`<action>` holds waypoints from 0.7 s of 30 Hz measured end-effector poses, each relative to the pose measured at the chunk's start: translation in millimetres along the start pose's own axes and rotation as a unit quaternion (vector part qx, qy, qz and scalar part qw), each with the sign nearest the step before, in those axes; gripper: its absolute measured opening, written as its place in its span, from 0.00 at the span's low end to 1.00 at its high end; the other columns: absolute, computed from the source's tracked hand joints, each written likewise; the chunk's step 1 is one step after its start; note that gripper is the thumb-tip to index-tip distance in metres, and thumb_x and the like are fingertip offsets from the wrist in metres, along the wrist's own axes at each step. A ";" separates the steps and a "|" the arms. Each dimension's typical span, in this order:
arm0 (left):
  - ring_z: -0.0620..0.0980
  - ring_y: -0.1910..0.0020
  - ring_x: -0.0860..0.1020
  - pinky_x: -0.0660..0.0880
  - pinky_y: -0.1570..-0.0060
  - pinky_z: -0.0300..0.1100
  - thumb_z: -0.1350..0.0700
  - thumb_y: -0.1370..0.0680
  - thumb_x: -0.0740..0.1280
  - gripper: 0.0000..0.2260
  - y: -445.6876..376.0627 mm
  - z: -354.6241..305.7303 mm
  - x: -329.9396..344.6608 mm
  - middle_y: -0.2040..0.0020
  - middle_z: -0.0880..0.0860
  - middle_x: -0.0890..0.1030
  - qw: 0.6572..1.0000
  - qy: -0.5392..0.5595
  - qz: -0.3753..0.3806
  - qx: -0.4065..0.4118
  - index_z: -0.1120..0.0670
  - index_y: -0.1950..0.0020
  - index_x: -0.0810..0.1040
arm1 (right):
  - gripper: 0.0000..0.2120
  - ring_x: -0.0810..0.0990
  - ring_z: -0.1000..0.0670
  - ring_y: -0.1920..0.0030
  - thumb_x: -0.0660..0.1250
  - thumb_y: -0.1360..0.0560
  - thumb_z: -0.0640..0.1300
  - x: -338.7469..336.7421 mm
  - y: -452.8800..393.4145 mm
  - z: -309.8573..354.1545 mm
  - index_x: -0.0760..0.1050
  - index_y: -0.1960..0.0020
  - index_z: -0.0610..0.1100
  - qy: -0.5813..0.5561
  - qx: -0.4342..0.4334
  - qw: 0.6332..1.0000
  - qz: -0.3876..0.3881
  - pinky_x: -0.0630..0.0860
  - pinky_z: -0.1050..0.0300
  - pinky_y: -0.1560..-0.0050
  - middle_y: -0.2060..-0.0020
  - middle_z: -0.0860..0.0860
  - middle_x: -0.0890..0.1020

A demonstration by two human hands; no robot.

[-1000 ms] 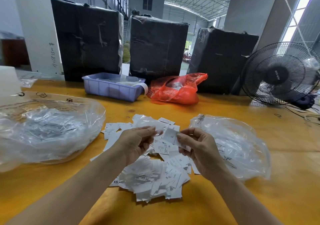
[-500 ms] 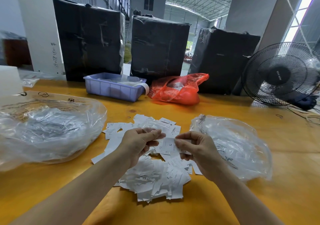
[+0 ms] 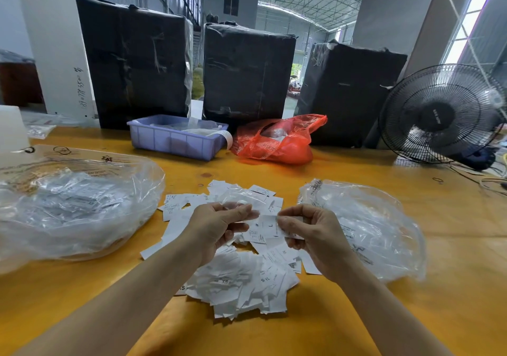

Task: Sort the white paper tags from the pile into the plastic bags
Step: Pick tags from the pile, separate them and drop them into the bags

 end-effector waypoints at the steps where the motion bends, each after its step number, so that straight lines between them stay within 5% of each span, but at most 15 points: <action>1: 0.43 0.74 0.79 0.67 0.78 0.30 0.60 0.29 0.73 0.08 0.3 0.1 0.5 0.62 0.54 0.85 1.000 0.002 0.003 -0.001 0.59 0.53 0.78 | 0.03 0.74 0.51 0.74 0.70 0.29 0.31 -0.3 0.1 0.0 0.78 0.56 0.34 0.006 -0.003 1.000 -0.004 0.70 0.60 0.73 0.72 0.48 0.79; 15: 0.44 0.73 0.79 0.70 0.77 0.31 0.61 0.31 0.74 0.08 3.8 5.1 7.8 0.67 0.52 0.84 0.999 -0.040 0.023 -0.019 0.59 0.55 0.80 | 0.03 0.75 0.52 0.74 0.70 0.29 0.32 -4.8 1.0 2.6 0.78 0.56 0.36 0.033 -0.030 0.998 -0.036 0.70 0.62 0.74 0.71 0.49 0.79; 21: 0.45 0.73 0.78 0.74 0.74 0.32 0.66 0.32 0.73 0.04 7.7 11.3 16.7 0.66 0.56 0.83 0.997 -0.001 0.061 -0.050 0.60 0.60 0.81 | 0.11 0.74 0.55 0.74 0.63 0.26 0.29 -9.9 3.9 12.5 0.80 0.57 0.42 0.089 -0.090 0.988 -0.089 0.71 0.63 0.73 0.72 0.44 0.76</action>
Point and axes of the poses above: each hand's wrist, its own y-axis away from the middle knuckle, its own x-axis out of the palm, z = x × y, the point moved 7 cm from there along -y, towards the middle knuckle
